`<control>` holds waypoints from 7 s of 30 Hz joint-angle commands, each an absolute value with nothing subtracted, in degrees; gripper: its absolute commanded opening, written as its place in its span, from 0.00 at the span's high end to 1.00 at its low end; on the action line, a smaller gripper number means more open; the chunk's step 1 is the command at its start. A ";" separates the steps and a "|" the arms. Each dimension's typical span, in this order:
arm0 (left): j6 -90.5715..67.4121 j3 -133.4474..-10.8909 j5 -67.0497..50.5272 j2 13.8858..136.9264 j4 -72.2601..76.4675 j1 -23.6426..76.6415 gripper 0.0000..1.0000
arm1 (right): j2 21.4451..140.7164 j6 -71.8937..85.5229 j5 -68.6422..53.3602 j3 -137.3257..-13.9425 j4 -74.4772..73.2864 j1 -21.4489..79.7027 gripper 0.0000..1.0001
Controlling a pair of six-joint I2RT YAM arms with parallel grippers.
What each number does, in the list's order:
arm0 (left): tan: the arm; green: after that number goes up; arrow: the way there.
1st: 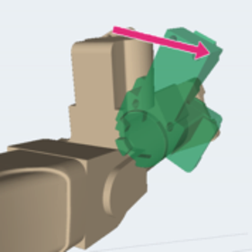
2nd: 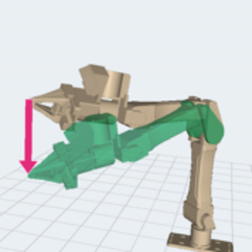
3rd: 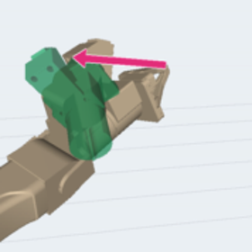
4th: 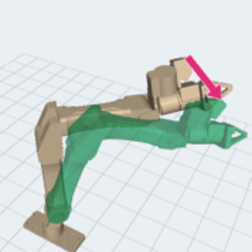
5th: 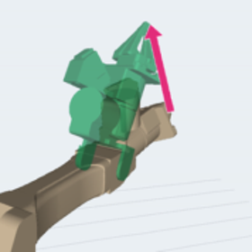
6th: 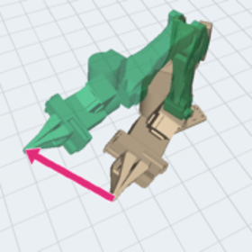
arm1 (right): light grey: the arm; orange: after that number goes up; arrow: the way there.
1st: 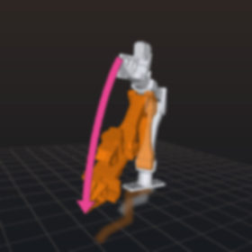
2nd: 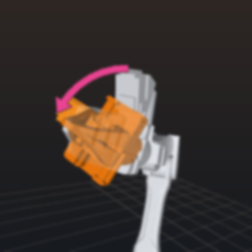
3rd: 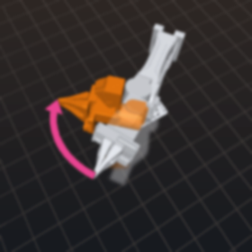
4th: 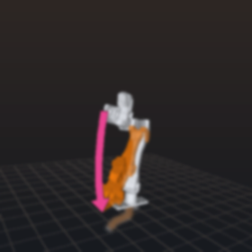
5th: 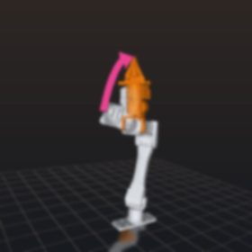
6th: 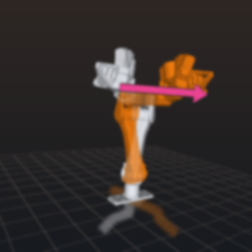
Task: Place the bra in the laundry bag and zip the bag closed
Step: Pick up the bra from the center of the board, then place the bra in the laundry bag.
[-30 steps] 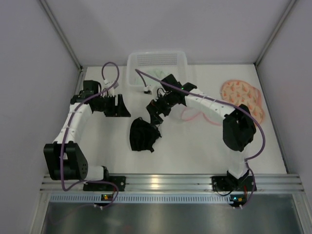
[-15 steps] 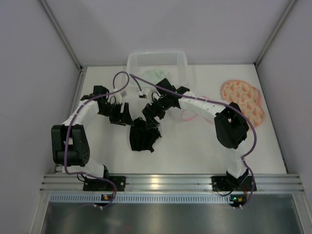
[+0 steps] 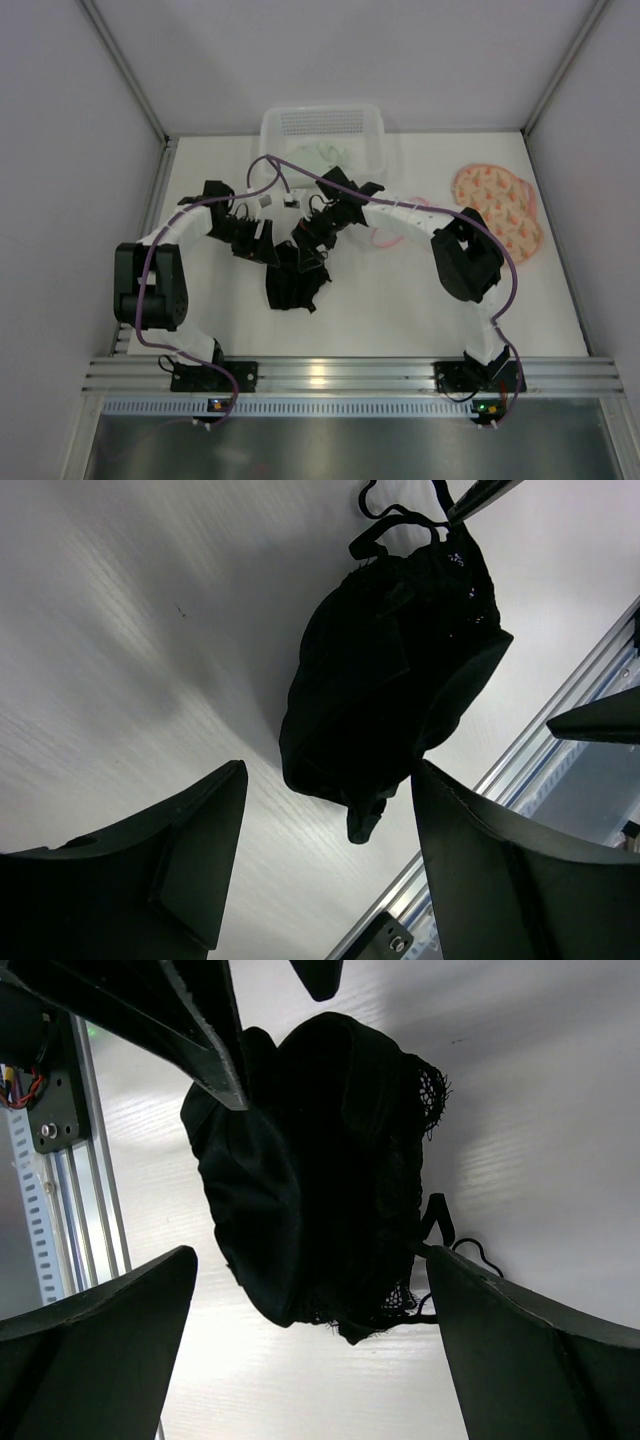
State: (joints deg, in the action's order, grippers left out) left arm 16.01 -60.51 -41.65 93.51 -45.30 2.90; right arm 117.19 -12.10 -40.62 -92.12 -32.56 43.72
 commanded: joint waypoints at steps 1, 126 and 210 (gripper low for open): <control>18.54 -59.77 -42.80 94.74 -41.93 2.99 0.29 | 117.16 -12.13 -43.15 -90.97 -28.57 44.03 0.01; 5.88 -79.99 -7.82 96.86 -21.53 45.88 1.00 | 101.59 -12.21 -57.39 -73.29 -58.96 11.24 1.00; -29.88 -50.10 -26.89 83.14 -10.73 30.06 0.82 | 99.67 21.46 -21.89 -77.87 -23.64 22.07 0.19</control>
